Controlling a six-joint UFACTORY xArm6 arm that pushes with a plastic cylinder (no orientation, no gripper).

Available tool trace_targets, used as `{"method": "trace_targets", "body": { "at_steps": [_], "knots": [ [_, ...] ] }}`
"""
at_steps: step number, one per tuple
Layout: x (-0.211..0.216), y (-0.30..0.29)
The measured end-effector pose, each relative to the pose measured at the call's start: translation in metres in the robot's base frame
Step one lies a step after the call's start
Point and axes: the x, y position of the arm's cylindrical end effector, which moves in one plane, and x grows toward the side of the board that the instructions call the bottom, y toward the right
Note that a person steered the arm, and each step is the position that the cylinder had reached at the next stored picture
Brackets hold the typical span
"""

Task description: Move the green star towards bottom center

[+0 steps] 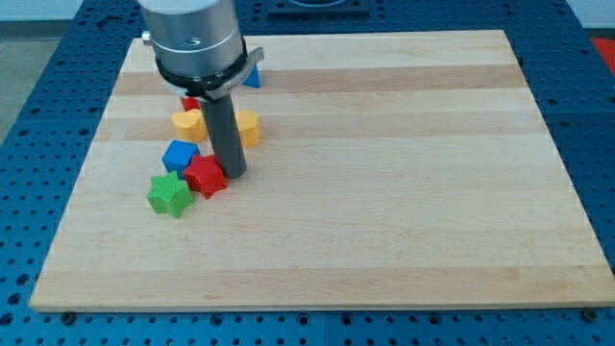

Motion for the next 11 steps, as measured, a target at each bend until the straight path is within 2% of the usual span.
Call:
{"method": "trace_targets", "body": {
  "at_steps": [1,2,3,4,5,8,9,11],
  "knots": [
    [0.011,-0.001],
    [0.044,0.016],
    [0.089,-0.001],
    [0.092,-0.062],
    [0.067,-0.092],
    [-0.03,-0.094],
    [-0.025,-0.071],
    [0.02,-0.071]
  ]
}}
